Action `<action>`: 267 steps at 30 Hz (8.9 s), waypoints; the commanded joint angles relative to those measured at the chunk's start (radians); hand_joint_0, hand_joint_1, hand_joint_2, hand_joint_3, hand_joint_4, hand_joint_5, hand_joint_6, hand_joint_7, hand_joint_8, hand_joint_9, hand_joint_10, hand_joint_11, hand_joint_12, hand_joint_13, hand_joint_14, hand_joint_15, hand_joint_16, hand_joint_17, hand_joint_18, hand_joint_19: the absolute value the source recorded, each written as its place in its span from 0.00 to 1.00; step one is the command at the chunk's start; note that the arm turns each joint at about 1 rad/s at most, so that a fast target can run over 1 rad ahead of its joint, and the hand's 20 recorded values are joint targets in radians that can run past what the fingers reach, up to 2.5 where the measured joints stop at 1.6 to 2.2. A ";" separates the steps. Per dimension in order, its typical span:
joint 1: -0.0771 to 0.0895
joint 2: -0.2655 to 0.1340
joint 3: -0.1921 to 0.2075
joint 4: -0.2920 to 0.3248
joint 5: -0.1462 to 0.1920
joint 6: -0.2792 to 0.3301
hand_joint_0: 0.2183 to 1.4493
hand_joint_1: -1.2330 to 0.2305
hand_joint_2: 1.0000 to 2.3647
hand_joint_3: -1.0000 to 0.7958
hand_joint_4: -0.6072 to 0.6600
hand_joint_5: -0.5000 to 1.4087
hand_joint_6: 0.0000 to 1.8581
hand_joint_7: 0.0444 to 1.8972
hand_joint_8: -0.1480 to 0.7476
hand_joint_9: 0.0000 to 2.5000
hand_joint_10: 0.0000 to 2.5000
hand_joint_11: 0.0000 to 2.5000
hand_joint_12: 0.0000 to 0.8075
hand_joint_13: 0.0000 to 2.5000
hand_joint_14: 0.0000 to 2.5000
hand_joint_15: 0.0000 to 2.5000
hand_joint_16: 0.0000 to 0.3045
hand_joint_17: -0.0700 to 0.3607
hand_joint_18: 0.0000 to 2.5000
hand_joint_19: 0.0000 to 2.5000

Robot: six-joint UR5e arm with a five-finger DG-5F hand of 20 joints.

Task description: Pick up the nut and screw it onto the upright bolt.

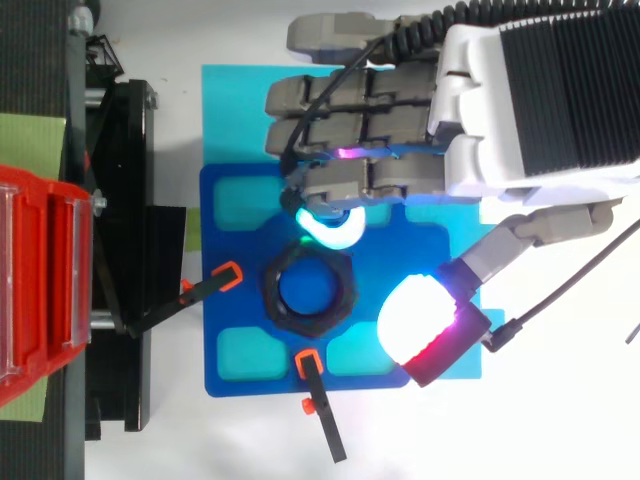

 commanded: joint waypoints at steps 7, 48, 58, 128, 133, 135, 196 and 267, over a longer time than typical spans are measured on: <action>-0.016 0.000 0.022 -0.006 -0.026 0.000 0.25 0.73 0.00 0.28 0.67 0.24 0.27 0.65 0.44 0.25 0.00 0.00 0.31 0.19 0.00 0.00 0.07 0.27 0.04 0.00; 0.033 -0.083 0.099 0.022 -0.021 0.020 0.23 0.78 0.00 0.28 0.68 0.21 0.27 0.50 0.43 0.18 0.00 0.00 0.36 0.13 0.00 0.00 0.10 0.32 0.00 0.00; 0.022 -0.083 0.101 0.019 -0.030 0.020 0.25 0.75 0.00 0.28 0.66 0.23 0.27 0.66 0.45 0.21 0.00 0.00 0.34 0.16 0.00 0.00 0.08 0.30 0.01 0.00; -0.005 -0.083 0.137 0.043 -0.099 0.018 0.24 0.77 0.00 0.28 0.66 0.20 0.27 0.43 0.43 0.20 0.00 0.00 0.35 0.16 0.00 0.00 0.10 0.31 0.01 0.00; -0.007 -0.083 0.137 0.040 -0.101 0.018 0.24 0.76 0.00 0.28 0.68 0.21 0.27 0.47 0.44 0.21 0.00 0.00 0.34 0.17 0.00 0.00 0.09 0.31 0.02 0.00; -0.012 -0.083 0.137 0.037 -0.102 0.018 0.24 0.76 0.00 0.28 0.69 0.21 0.27 0.48 0.44 0.22 0.00 0.00 0.34 0.17 0.00 0.00 0.09 0.30 0.02 0.00; -0.068 -0.083 0.153 0.028 -0.171 0.012 0.25 0.73 0.00 0.28 0.66 0.21 0.27 0.40 0.43 0.28 0.00 0.00 0.32 0.21 0.00 0.00 0.07 0.28 0.06 0.00; -0.061 -0.110 0.127 0.045 -0.157 0.017 0.27 0.67 0.00 0.28 0.55 0.31 0.27 0.74 0.38 0.44 0.00 0.00 0.20 0.30 0.00 0.00 0.03 0.21 0.16 0.00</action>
